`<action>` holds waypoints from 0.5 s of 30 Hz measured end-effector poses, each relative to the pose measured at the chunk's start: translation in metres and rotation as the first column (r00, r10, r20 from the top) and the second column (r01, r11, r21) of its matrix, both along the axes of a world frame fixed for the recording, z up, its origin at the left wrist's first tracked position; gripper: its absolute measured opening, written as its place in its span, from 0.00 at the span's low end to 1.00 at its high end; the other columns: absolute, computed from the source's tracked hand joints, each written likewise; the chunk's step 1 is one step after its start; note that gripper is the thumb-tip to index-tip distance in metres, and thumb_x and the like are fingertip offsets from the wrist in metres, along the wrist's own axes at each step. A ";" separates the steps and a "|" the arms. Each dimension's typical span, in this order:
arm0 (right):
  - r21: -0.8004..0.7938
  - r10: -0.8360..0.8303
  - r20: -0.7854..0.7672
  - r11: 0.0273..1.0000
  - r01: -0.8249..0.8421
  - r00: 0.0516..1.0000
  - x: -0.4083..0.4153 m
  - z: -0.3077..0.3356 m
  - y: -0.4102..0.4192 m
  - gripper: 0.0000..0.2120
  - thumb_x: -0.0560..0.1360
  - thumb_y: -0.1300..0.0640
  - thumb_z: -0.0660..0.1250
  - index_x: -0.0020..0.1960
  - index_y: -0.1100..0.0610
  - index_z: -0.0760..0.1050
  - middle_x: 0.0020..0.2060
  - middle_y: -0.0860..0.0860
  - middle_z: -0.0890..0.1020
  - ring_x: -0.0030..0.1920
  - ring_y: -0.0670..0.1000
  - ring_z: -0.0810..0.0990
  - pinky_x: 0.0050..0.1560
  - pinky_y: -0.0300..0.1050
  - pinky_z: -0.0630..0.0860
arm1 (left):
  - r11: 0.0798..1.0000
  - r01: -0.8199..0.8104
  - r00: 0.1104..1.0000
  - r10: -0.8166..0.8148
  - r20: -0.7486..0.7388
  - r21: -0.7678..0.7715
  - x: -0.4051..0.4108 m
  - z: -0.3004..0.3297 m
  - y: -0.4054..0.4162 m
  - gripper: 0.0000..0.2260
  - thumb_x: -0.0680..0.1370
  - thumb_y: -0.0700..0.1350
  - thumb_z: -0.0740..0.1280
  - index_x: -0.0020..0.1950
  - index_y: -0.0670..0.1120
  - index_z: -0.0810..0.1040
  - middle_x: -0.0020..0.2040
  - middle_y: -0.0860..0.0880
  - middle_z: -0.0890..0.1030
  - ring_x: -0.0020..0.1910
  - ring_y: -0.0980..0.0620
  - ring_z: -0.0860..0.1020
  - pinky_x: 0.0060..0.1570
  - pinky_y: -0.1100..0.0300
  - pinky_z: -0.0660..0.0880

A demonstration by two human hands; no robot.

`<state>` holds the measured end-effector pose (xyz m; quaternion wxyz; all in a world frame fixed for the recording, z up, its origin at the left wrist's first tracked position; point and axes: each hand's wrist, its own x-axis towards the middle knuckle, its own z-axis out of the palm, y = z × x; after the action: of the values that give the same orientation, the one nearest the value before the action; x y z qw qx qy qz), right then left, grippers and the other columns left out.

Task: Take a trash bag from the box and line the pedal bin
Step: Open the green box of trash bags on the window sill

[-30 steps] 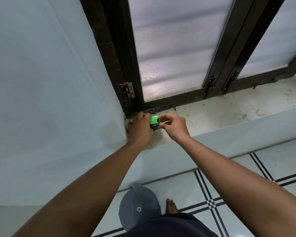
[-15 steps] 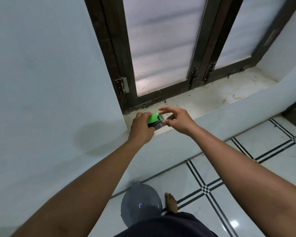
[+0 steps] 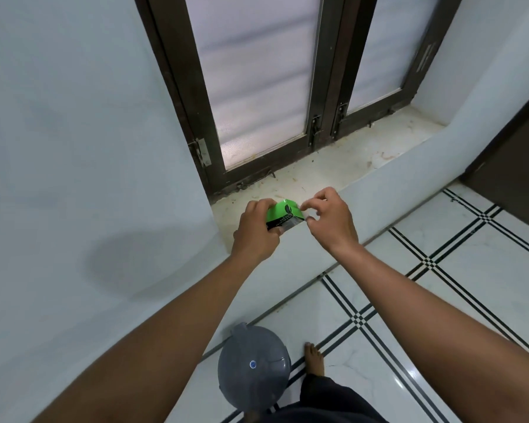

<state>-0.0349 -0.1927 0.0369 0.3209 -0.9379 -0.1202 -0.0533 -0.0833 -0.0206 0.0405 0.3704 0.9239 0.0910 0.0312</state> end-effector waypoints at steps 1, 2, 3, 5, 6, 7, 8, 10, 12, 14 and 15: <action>-0.002 0.076 0.012 0.997 -0.076 0.997 0.000 0.000 0.000 0.16 0.74 0.68 0.71 0.58 0.55 0.84 0.52 0.49 0.78 0.46 0.48 0.78 0.46 0.45 0.80 | 1.000 0.007 1.000 -0.007 0.005 0.001 0.000 0.000 -0.001 0.24 0.77 0.43 0.76 0.71 0.51 0.73 0.67 0.49 0.74 0.64 0.47 0.75 0.62 0.46 0.78; 0.012 0.131 0.000 0.991 -0.131 0.991 0.000 0.002 0.000 0.19 0.73 0.70 0.70 0.61 0.55 0.83 0.53 0.50 0.81 0.46 0.48 0.79 0.48 0.45 0.82 | 1.000 0.008 1.000 -0.008 0.011 -0.001 0.001 0.001 -0.002 0.24 0.76 0.43 0.76 0.70 0.52 0.73 0.66 0.49 0.74 0.63 0.47 0.75 0.61 0.46 0.78; 0.046 0.155 -0.027 0.987 -0.154 0.987 0.002 0.004 0.000 0.22 0.72 0.70 0.69 0.63 0.56 0.83 0.54 0.50 0.81 0.46 0.48 0.80 0.50 0.43 0.82 | 1.000 0.002 1.000 -0.002 0.016 -0.003 0.002 0.002 -0.002 0.24 0.76 0.43 0.76 0.70 0.51 0.73 0.65 0.49 0.74 0.63 0.47 0.75 0.60 0.46 0.78; 0.131 0.172 -0.087 0.979 -0.159 0.981 0.005 0.007 -0.001 0.23 0.72 0.69 0.68 0.65 0.56 0.82 0.54 0.49 0.80 0.45 0.44 0.79 0.47 0.32 0.77 | 1.000 -0.007 1.000 0.008 0.027 -0.015 0.005 0.003 0.000 0.24 0.76 0.43 0.76 0.70 0.51 0.74 0.65 0.49 0.75 0.62 0.48 0.75 0.59 0.52 0.77; 0.158 0.187 -0.109 0.973 -0.168 0.976 0.008 0.008 -0.002 0.24 0.71 0.69 0.69 0.65 0.56 0.81 0.54 0.48 0.78 0.45 0.42 0.78 0.45 0.29 0.74 | 1.000 -0.010 1.000 0.010 0.030 -0.026 0.006 0.005 0.000 0.24 0.76 0.42 0.76 0.70 0.50 0.74 0.65 0.48 0.75 0.62 0.48 0.75 0.58 0.56 0.75; 0.172 0.206 -0.129 0.968 -0.183 0.970 0.011 0.008 -0.003 0.24 0.71 0.68 0.70 0.65 0.55 0.81 0.55 0.48 0.77 0.45 0.42 0.78 0.44 0.28 0.72 | 0.999 -0.011 0.999 0.013 0.031 -0.035 0.007 0.007 0.000 0.24 0.76 0.42 0.76 0.70 0.50 0.74 0.65 0.48 0.75 0.62 0.49 0.74 0.57 0.59 0.72; 0.180 0.228 -0.146 0.963 -0.200 0.963 0.016 0.010 -0.004 0.23 0.71 0.67 0.70 0.64 0.54 0.81 0.55 0.48 0.76 0.45 0.43 0.78 0.44 0.29 0.72 | 0.999 -0.013 0.999 0.014 0.032 -0.043 0.009 0.009 0.000 0.24 0.76 0.41 0.77 0.70 0.49 0.75 0.65 0.48 0.75 0.62 0.49 0.74 0.57 0.61 0.70; 0.184 0.260 -0.167 0.956 -0.229 0.951 0.024 0.013 -0.006 0.20 0.70 0.65 0.72 0.60 0.53 0.80 0.56 0.48 0.75 0.43 0.48 0.79 0.43 0.33 0.74 | 0.999 -0.009 0.999 0.011 0.039 -0.053 0.013 0.011 0.000 0.24 0.76 0.41 0.77 0.70 0.49 0.75 0.65 0.48 0.75 0.62 0.49 0.74 0.57 0.62 0.69; 0.198 0.276 -0.174 0.950 -0.241 0.945 0.033 0.017 -0.010 0.15 0.70 0.64 0.72 0.55 0.53 0.77 0.53 0.49 0.76 0.38 0.49 0.77 0.41 0.38 0.74 | 0.999 -0.005 0.999 0.008 0.043 -0.051 0.018 0.013 -0.003 0.24 0.75 0.41 0.77 0.70 0.48 0.75 0.65 0.48 0.75 0.61 0.50 0.74 0.55 0.64 0.68; 0.243 0.290 -0.189 0.939 -0.242 0.938 0.040 0.021 -0.014 0.10 0.71 0.61 0.73 0.49 0.55 0.75 0.47 0.50 0.79 0.35 0.48 0.75 0.37 0.41 0.74 | 0.998 -0.022 0.998 0.025 0.051 -0.056 0.024 0.014 -0.005 0.24 0.75 0.41 0.77 0.70 0.48 0.76 0.64 0.48 0.75 0.59 0.53 0.72 0.49 0.70 0.66; 0.288 0.295 -0.214 0.930 -0.228 0.931 0.045 0.022 -0.016 0.06 0.73 0.59 0.73 0.46 0.56 0.76 0.42 0.50 0.80 0.35 0.48 0.75 0.37 0.42 0.73 | 0.998 -0.032 0.998 0.036 0.057 -0.063 0.028 0.015 -0.006 0.24 0.75 0.40 0.77 0.70 0.48 0.76 0.64 0.48 0.75 0.59 0.53 0.72 0.48 0.72 0.65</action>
<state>0.0098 -0.2091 0.0586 0.4573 -0.8624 -0.1950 0.0955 -0.0552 -0.0263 0.0551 0.4006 0.9090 0.0970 0.0614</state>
